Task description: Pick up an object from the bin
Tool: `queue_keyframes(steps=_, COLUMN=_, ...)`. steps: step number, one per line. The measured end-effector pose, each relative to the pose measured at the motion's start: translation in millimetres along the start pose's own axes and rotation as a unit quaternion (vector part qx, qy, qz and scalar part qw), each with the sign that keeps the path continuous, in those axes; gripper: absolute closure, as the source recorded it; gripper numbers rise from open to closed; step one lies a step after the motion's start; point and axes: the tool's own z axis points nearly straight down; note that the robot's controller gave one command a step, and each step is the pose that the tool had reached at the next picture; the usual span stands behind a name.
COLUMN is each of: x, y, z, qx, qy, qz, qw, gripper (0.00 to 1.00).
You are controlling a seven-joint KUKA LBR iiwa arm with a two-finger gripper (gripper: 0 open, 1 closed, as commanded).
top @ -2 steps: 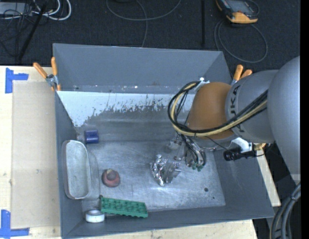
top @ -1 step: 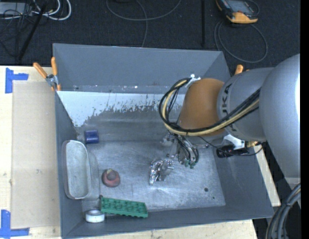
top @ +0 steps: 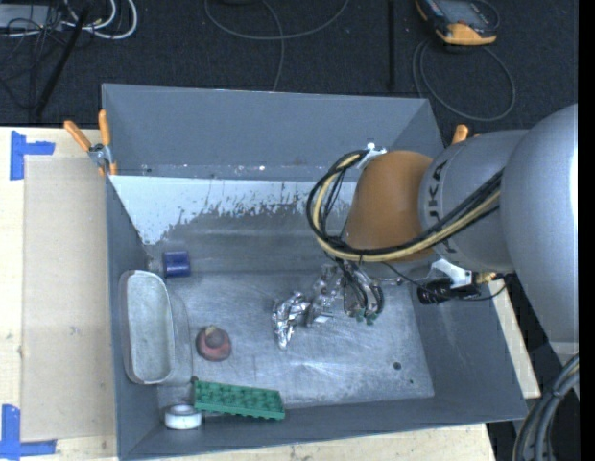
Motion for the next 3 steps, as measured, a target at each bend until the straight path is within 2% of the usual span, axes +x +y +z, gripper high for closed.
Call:
queue_keyframes(steps=1, x=-5.7, y=2.3, z=-92.2, qx=-0.001, qy=-0.0041, qz=0.029, qw=0.9996, gripper=1.00)
queue_keyframes(steps=2, x=-3.7, y=2.1, z=-87.3, qx=0.000, qy=-0.0001, qz=0.027, qw=0.9996, gripper=0.00)
queue_keyframes(steps=3, x=-0.5, y=17.9, z=7.3, qx=-0.001, qy=-0.0015, qz=0.098, qw=0.9952, gripper=0.00)
